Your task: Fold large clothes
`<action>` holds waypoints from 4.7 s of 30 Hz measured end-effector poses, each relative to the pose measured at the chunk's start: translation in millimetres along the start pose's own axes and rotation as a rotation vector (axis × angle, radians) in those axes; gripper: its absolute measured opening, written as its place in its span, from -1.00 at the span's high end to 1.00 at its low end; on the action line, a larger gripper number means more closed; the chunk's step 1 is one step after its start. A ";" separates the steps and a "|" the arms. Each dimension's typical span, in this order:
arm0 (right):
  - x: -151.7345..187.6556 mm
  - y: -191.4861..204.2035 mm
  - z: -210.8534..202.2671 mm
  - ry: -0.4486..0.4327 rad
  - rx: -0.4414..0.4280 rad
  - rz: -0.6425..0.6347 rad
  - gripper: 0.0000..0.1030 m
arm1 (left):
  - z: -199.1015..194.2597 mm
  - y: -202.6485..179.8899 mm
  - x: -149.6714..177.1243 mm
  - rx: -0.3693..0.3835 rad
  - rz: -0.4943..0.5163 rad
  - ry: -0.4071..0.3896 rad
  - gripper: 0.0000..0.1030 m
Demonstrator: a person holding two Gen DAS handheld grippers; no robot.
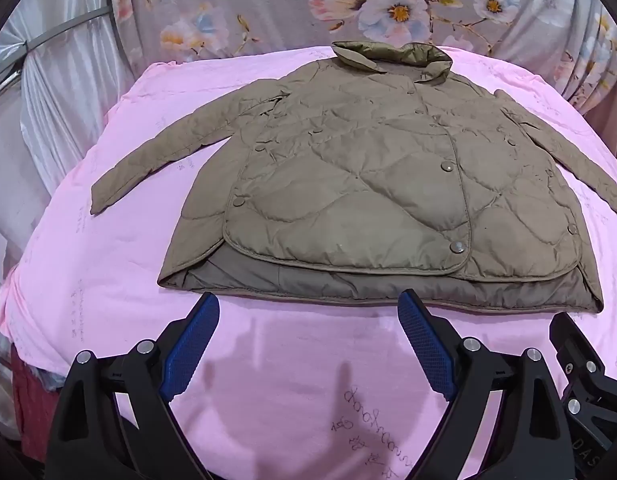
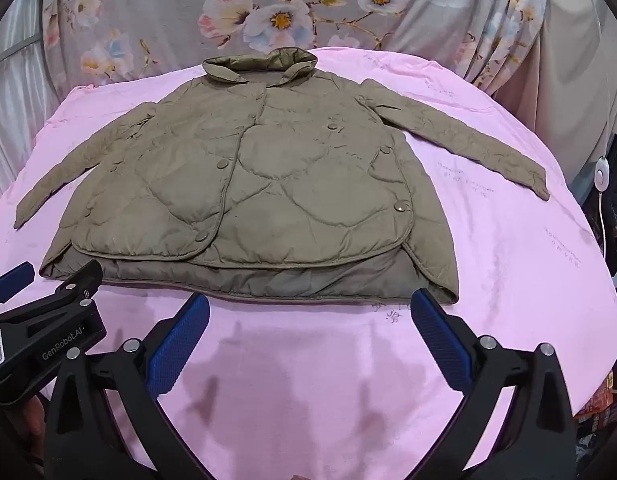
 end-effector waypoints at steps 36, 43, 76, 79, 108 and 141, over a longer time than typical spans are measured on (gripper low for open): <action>-1.5 -1.8 -0.4 -0.007 0.006 0.018 -0.91 | -2.3 9.0 -1.4 -0.007 -0.022 -0.024 -0.71; -3.7 -2.2 -0.3 -0.009 0.014 0.021 -0.91 | -4.3 7.6 -7.9 -0.018 -0.016 -0.050 -0.71; -7.2 -3.7 6.5 -0.014 0.021 0.002 -0.91 | 4.3 -1.3 -6.6 -0.027 0.027 -0.028 -0.73; -4.7 -6.0 11.8 0.002 0.024 0.011 -0.91 | 5.2 -0.6 -6.0 -0.030 0.027 -0.024 -0.73; -30.1 -52.6 23.0 -0.104 0.032 0.112 -0.91 | 23.9 12.1 -18.8 -0.007 -0.049 -0.046 -0.73; -70.1 -392.0 219.7 -0.198 0.295 0.845 -0.36 | 139.3 69.5 -74.0 -0.244 -0.076 -0.040 -0.74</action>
Point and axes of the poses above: each gripper's, at about its wrist camera, not at the fingertips, and z roughly the way its jaws point, y to its left, x to its underside, the point moved 8 cm from there along z, roughly the way its jaws point, and after that the axes turned 12 degrees about -y, right-handed, at the moved point
